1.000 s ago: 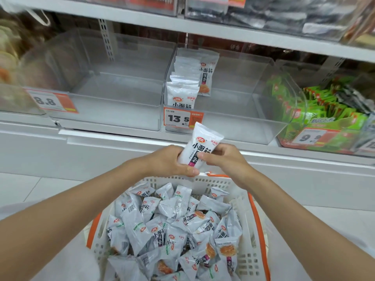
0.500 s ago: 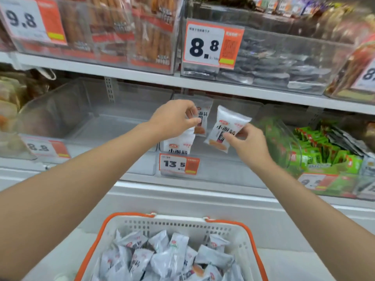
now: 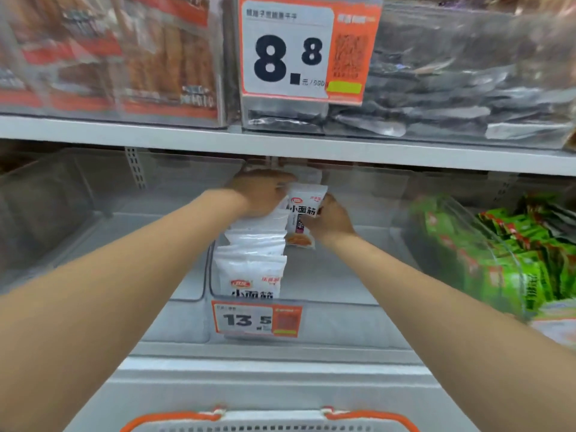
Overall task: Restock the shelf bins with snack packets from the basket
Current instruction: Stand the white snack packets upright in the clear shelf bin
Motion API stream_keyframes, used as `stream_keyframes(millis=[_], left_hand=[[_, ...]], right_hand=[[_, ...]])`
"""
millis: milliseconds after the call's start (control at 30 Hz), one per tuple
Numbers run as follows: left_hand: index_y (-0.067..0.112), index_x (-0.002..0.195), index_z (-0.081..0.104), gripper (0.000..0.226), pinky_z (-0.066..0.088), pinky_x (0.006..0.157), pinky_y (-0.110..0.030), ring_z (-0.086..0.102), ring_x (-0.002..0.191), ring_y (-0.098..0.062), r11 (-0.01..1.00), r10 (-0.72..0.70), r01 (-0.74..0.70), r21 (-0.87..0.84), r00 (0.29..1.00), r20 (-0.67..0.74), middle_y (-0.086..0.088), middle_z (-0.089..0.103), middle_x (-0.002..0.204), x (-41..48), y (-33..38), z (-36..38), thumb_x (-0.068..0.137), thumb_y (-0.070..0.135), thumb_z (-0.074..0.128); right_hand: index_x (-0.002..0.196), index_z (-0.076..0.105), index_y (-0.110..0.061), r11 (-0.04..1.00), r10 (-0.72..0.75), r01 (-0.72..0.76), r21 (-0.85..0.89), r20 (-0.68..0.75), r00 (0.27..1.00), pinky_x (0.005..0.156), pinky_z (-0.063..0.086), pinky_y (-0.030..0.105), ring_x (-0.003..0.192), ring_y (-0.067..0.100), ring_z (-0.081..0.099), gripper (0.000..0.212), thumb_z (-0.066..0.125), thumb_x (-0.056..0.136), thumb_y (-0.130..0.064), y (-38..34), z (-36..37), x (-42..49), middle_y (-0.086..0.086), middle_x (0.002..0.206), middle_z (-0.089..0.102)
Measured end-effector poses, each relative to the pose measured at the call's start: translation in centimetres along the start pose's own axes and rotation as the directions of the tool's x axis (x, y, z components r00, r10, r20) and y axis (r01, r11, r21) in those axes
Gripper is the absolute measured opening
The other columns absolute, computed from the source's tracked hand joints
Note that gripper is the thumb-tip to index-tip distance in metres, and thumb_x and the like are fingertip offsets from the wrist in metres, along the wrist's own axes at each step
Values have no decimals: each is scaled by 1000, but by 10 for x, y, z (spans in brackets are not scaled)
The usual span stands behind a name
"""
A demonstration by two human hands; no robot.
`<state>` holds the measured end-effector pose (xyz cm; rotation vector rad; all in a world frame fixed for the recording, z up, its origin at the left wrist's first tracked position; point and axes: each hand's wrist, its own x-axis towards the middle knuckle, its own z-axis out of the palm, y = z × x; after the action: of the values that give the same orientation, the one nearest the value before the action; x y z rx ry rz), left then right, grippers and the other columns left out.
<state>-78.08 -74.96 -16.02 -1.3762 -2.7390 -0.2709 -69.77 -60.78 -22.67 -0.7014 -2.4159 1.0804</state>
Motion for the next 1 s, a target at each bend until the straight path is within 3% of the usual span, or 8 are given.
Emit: stream_keyframes(millis=[67,200,433,567,667,767,900,1000], left_hand=[[40,149,28,44,15,120,-31,18,148,-20,1000,-5,5,-10,1000,-5,9,20,160,-1,-2,2,106,36,26],[44,150,22,45,14,121,-31,20,148,-18,1000,-6,6,-25,1000,-2,13,23,159,-5,-1,1,106,37,24],[49,148,25,43,28,113,-25,34,142,-14,998,-34,35,-54,999,15,17,27,156,-9,2,-2,106,39,23],[46,149,25,44,22,118,-36,23,147,-15,999,-14,12,36,999,34,17,24,158,-7,3,-1,105,44,21],[44,151,22,47,17,120,-41,19,148,-17,998,-16,12,69,999,45,14,21,160,-5,2,0,104,47,18],[44,152,20,48,17,120,-43,18,148,-19,996,-4,0,85,999,51,13,19,160,-5,2,1,104,48,16],[45,152,17,49,17,119,-44,17,148,-20,996,-15,9,93,998,62,11,18,161,-3,0,1,103,50,15],[46,151,17,48,18,119,-45,18,148,-22,996,-10,4,94,998,63,10,20,161,-4,1,1,103,50,15]], right_hand=[[114,51,-14,1000,4,-5,13,27,1000,76,49,28,98,21,62,34,65,84,-19,5,9,2,2,109,63],[144,22,-12,998,69,-69,5,73,995,93,51,47,113,33,57,66,58,92,-29,8,22,2,14,129,53],[150,12,-11,987,159,-162,10,139,977,90,50,42,114,33,56,63,44,97,-24,5,22,3,14,133,51],[142,30,-19,986,145,-156,63,156,977,96,48,48,115,33,55,73,50,76,-42,12,32,13,12,129,54],[126,44,-19,966,146,-170,193,133,980,78,53,32,99,24,60,48,54,81,-31,4,27,4,10,119,58],[111,49,-11,975,138,-136,173,1,990,52,40,24,78,17,56,18,53,94,-18,11,16,2,4,102,59],[109,54,-9,990,73,-67,127,-42,996,50,33,21,72,14,53,20,58,94,-23,18,10,3,4,93,62],[106,55,-14,964,104,-102,246,6,995,61,47,26,81,22,62,17,59,91,-21,15,12,4,5,96,66]])
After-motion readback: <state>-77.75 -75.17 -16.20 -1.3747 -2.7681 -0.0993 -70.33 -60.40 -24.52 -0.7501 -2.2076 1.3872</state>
